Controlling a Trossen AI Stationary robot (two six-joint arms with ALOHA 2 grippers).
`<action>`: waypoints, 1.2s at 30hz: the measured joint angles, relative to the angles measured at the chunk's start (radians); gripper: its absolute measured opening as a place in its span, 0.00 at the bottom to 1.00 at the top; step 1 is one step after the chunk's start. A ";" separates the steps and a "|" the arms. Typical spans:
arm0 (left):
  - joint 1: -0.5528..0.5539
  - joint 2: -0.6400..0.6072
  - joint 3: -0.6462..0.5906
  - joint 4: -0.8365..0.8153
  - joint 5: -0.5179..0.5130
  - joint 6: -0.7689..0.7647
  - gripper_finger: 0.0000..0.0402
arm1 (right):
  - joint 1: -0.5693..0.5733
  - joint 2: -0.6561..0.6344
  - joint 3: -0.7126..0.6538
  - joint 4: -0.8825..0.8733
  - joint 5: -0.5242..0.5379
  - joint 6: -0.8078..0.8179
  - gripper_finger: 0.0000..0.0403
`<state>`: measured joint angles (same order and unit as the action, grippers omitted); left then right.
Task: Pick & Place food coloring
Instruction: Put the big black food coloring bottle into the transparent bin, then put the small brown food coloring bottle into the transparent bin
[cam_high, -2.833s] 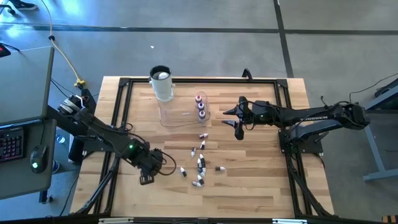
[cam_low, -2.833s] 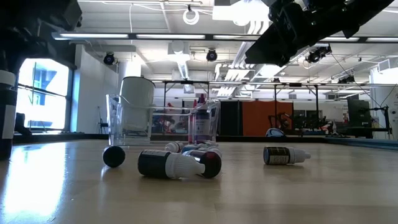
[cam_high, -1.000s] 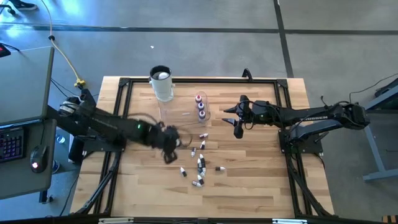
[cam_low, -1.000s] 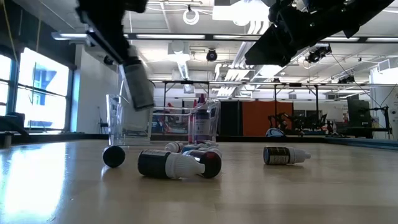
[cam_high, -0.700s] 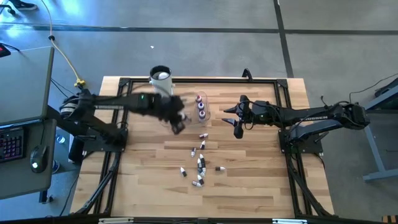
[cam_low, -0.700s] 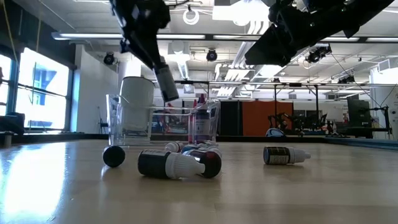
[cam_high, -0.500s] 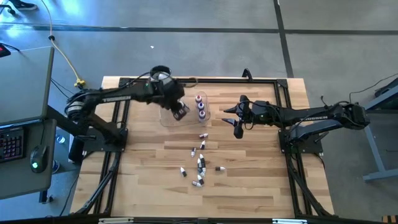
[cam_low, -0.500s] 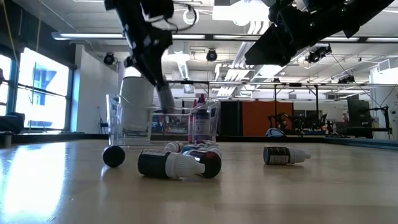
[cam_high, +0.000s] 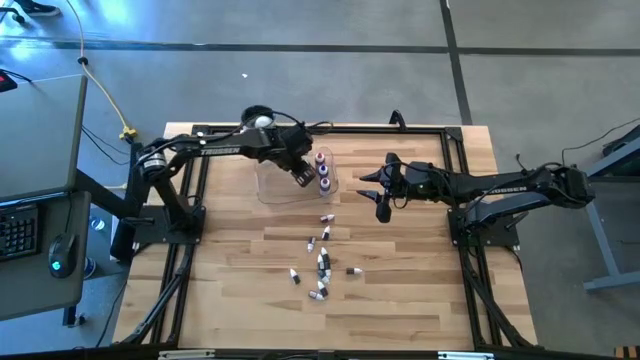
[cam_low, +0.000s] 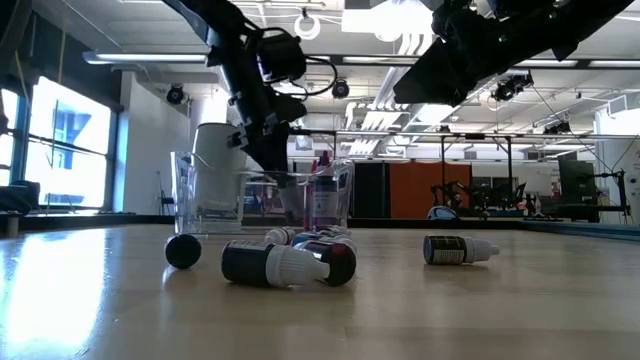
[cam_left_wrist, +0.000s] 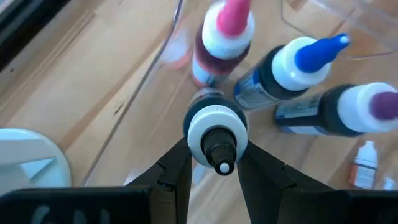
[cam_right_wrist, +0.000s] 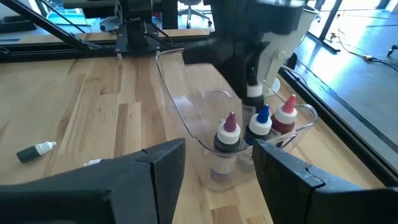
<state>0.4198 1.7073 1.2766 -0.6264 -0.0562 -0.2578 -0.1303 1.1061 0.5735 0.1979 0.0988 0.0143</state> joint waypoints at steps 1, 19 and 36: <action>0.000 0.009 0.000 -0.005 -0.007 0.000 0.26 | 0.000 0.000 0.000 0.000 0.000 0.000 0.45; -0.001 0.046 0.019 0.039 -0.076 0.071 0.39 | 0.000 0.000 0.000 -0.002 0.000 0.000 0.45; -0.001 0.047 0.510 -0.571 -0.006 0.070 0.39 | 0.000 0.011 0.000 -0.085 -0.150 0.001 0.45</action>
<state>0.4187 1.7542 1.7869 -1.1972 -0.0619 -0.1877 -0.1307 1.1175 0.5735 0.1128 -0.0515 0.0151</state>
